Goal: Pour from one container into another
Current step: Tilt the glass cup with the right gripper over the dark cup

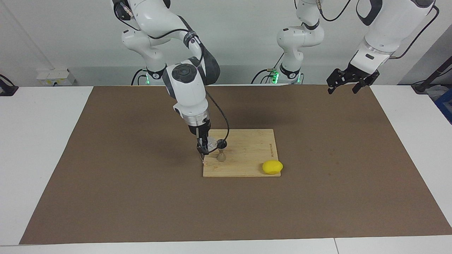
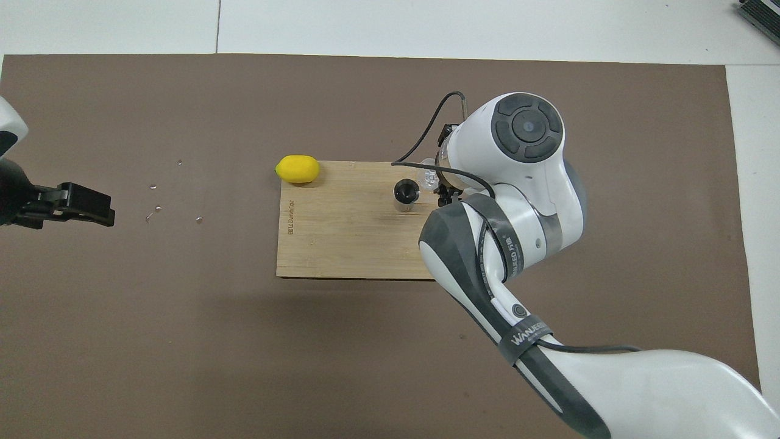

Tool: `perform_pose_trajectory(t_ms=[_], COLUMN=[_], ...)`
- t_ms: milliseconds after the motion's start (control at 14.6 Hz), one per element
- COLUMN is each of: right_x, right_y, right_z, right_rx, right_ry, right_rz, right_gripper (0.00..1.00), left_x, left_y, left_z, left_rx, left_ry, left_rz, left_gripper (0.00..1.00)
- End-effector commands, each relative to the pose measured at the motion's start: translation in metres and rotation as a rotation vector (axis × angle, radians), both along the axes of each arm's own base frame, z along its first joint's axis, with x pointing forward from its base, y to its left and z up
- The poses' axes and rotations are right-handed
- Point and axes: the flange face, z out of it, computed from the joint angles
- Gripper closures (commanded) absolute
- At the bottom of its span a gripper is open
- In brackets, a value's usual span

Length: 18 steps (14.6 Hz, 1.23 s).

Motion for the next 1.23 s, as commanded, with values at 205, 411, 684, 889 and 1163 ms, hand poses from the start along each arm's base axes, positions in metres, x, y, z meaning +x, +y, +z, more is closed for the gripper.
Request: perform_pose_trajectory(t_ms=[205, 411, 684, 889, 1163], right_x=[-0.005, -0.009, -0.014, -0.016, -0.020], right_y=[0.018, 0.023, 0.034, 0.038, 0.046], right_z=[0.002, 0.002, 0.006, 0.007, 0.009], right_rx=[-0.093, -0.142, -0.178, -0.202, -0.247], right_ry=[-0.020, -0.034, -0.053, -0.071, -0.095], right_rz=[0.055, 0.093, 0.130, 0.151, 0.212], right_gripper=[1.00, 1.00, 1.00, 1.00, 1.00], left_x=[-0.001, -0.001, -0.001, -0.001, -0.001], left_y=[0.003, 0.003, 0.003, 0.003, 0.003], left_z=[0.003, 0.003, 0.002, 0.002, 0.003], left_rx=[0.017, 0.017, 0.017, 0.017, 0.017], left_ry=[0.003, 0.003, 0.004, 0.004, 0.003], left_rz=[0.001, 0.001, 0.001, 0.001, 0.001], left_gripper=[0.00, 0.00, 0.00, 0.00, 0.00])
